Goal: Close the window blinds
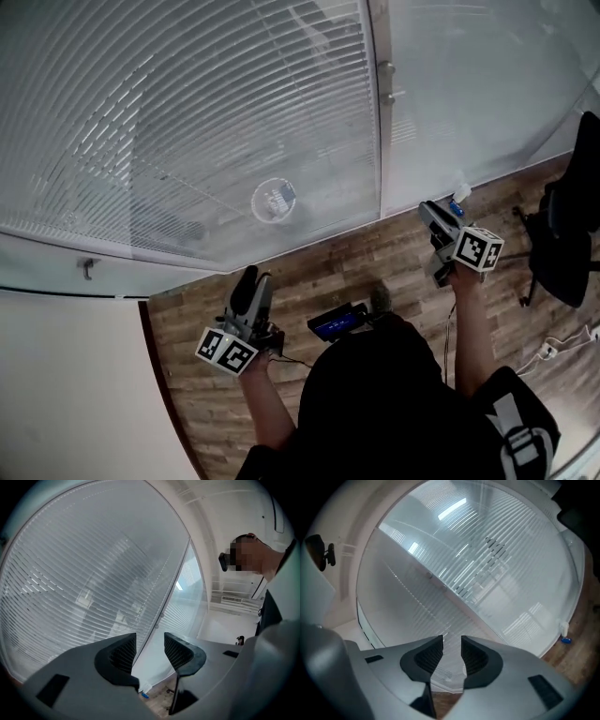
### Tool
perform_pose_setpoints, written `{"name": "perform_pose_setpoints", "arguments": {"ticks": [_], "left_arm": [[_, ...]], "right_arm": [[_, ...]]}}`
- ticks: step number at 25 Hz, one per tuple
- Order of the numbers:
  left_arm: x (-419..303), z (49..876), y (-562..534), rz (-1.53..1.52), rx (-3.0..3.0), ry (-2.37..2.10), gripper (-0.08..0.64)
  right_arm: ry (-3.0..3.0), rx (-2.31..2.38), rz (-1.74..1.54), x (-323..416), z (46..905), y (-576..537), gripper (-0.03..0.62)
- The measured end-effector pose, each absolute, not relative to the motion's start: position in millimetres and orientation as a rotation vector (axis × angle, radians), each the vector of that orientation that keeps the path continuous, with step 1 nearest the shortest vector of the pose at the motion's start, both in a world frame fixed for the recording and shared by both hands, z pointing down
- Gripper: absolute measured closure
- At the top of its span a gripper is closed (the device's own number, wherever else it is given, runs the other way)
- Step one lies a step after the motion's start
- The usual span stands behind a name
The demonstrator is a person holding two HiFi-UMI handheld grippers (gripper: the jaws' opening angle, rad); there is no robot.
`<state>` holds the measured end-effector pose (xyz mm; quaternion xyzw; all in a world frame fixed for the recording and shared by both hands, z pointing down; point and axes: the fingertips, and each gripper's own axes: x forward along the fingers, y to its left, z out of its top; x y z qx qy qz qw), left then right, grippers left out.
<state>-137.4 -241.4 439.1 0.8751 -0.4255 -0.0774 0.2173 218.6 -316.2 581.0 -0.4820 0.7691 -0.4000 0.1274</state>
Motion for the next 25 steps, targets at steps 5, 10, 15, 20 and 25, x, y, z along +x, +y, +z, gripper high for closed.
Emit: {"name": "perform_pose_setpoints", "arguments": {"ticks": [5,10,15,20,25], "left_arm": [[-141,441,-205,-0.260,2.498,-1.051,0.362],[-166,464,-153,-0.349,2.457,-0.981,0.362],[-174,492,-97,-0.418,2.364,-0.948,0.362],[-191,487,-69,-0.474,2.344,-0.988,0.362],[-186,468,-48,-0.493,2.357,-1.056,0.362]], "right_arm": [[2.166,-1.540,-1.186,223,602,-227,0.465],[2.200,-1.518,-1.114,182,571,-156,0.465],[2.308,-1.554,-1.085,168,551,-85,0.465],[2.377,-1.523,-1.005,158,522,-65,0.465],[2.488,-1.394,-0.914,139,489,-67,0.465]]}}
